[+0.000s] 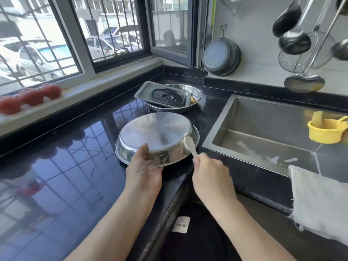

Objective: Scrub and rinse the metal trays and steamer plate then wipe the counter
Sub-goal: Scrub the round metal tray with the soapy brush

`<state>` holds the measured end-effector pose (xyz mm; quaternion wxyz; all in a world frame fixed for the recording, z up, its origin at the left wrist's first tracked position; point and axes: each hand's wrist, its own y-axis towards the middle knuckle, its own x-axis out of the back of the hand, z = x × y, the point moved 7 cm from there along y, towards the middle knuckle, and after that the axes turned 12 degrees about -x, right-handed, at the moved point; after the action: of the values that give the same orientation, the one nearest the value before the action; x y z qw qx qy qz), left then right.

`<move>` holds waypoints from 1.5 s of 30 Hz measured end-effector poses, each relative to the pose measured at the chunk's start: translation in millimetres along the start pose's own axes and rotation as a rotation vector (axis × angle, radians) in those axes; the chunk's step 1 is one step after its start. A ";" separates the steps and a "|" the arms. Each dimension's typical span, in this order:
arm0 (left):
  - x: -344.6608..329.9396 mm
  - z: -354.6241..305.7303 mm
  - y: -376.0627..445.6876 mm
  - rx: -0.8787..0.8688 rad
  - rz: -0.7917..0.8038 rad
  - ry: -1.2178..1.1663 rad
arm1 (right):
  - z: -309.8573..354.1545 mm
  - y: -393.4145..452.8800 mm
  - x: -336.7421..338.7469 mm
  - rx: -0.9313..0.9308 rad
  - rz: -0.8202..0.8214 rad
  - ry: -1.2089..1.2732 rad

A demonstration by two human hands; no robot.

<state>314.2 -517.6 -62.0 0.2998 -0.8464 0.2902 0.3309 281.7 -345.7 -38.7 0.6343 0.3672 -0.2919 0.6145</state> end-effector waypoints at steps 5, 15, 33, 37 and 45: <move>-4.0 -10.4 12.3 -0.003 0.063 0.023 | 20.0 -25.4 -24.0 0.077 0.082 0.051; 10.5 5.0 12.7 0.016 -0.091 -0.181 | 37.4 -26.0 -38.7 0.157 0.069 -0.014; 15.6 3.0 22.8 0.034 -0.097 0.028 | 29.6 -17.8 3.9 0.130 0.023 -0.280; 16.0 -13.0 25.8 -0.033 -0.085 -0.088 | -6.6 5.2 28.7 0.014 -0.034 -0.276; 13.8 -10.1 12.6 -0.066 -0.100 -0.166 | 46.9 -8.5 -4.9 0.213 0.050 -0.166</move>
<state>317.8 -536.9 -70.0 0.3110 -0.8389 0.2104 0.3940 293.6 -387.0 -17.4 0.5501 0.4745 -0.2855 0.6251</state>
